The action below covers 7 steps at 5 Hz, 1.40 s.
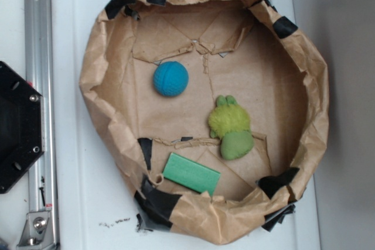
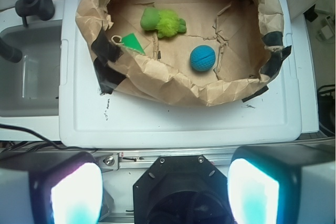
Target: Grab the blue ball.
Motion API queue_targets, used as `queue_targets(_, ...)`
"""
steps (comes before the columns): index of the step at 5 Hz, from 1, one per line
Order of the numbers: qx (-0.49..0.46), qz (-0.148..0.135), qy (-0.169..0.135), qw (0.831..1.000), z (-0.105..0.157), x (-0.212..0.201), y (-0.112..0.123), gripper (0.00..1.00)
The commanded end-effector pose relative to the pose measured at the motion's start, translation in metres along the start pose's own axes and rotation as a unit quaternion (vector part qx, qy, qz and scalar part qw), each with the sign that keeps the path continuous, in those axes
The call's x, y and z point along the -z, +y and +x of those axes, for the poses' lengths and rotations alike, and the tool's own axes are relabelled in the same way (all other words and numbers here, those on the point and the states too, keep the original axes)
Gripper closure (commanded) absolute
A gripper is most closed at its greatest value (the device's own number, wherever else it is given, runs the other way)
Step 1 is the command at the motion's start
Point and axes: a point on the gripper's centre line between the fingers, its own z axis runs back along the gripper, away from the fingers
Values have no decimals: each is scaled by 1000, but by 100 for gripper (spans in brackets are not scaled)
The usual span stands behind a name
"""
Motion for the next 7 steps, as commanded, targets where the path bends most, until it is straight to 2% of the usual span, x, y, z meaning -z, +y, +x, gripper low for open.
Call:
queue_targets(1, 0, 0, 0, 1000, 0, 0, 0, 0)
queue_targets(2, -15, -5, 27, 999, 46, 35, 14, 0)
queue_targets(3, -51, 21, 49, 997, 79, 73, 37, 0)
queue_targets(4, -59, 47, 62, 995, 95, 122, 60, 0)
queue_targets(5, -13, 82, 65, 994, 91, 169, 79, 0)
queue_targets(6, 76, 70, 37, 994, 91, 219, 81, 0)
queue_targets(7, 153, 6, 50, 987, 104, 237, 60, 0)
